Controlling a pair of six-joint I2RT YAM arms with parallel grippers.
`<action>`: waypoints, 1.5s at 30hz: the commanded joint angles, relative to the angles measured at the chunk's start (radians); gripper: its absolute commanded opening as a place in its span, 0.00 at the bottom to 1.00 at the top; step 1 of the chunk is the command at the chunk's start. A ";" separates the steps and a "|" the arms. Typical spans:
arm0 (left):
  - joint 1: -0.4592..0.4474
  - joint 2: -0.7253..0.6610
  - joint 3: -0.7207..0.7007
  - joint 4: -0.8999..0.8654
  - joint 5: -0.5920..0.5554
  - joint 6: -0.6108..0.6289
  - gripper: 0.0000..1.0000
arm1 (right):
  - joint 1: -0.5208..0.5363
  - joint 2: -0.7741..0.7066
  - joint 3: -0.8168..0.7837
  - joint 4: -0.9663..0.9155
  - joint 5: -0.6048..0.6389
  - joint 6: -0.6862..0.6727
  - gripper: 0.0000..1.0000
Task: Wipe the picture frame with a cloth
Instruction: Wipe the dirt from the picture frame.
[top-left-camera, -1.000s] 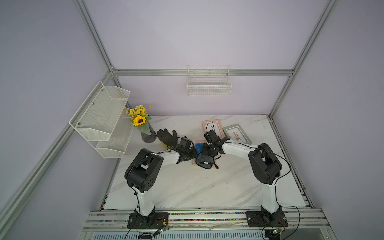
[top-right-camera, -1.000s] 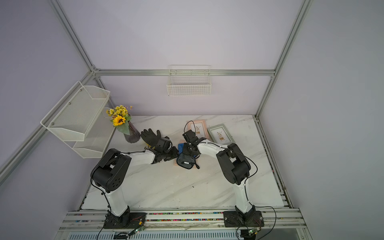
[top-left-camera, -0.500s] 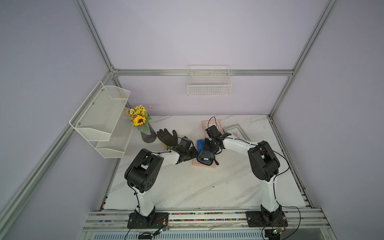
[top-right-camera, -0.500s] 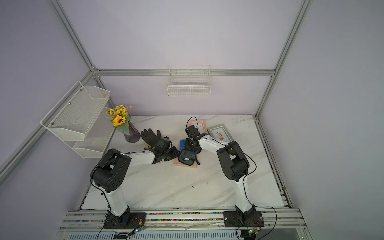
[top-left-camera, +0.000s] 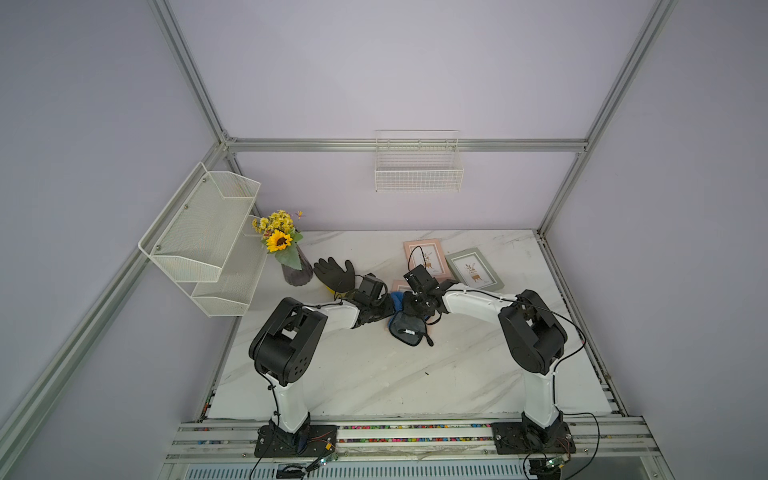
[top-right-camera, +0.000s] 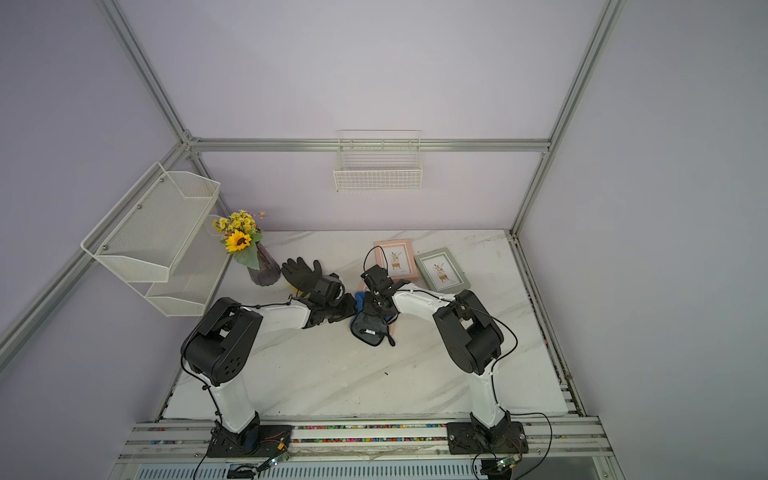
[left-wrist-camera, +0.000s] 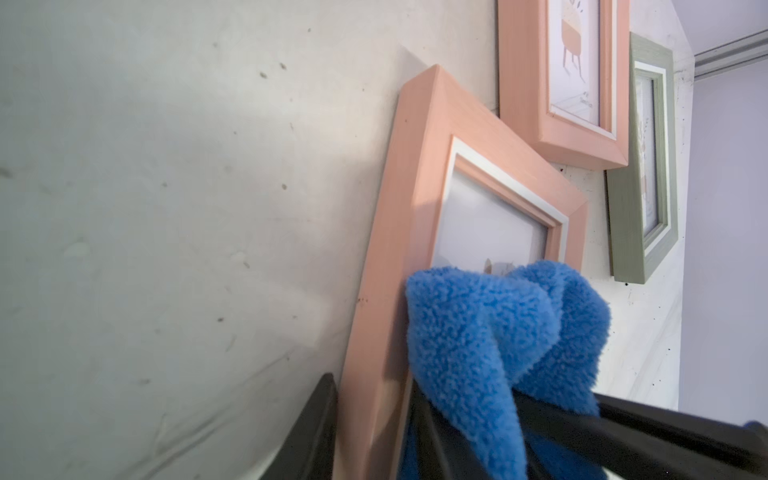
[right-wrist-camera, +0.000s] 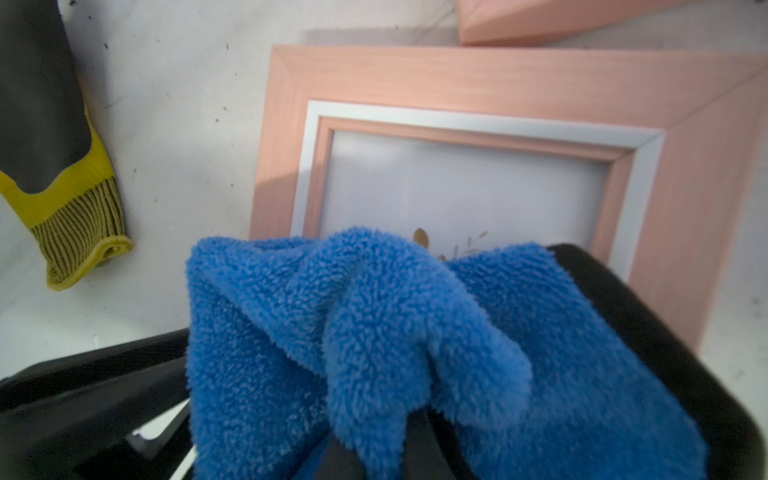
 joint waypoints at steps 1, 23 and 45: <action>-0.017 0.029 -0.035 -0.144 0.000 -0.007 0.32 | -0.030 -0.039 -0.041 -0.141 0.084 -0.007 0.05; -0.017 0.027 -0.032 -0.158 -0.014 -0.005 0.32 | 0.024 -0.042 -0.013 -0.213 0.121 -0.002 0.05; -0.017 0.023 -0.036 -0.158 -0.022 -0.004 0.32 | 0.060 -0.066 -0.044 -0.222 0.141 0.015 0.05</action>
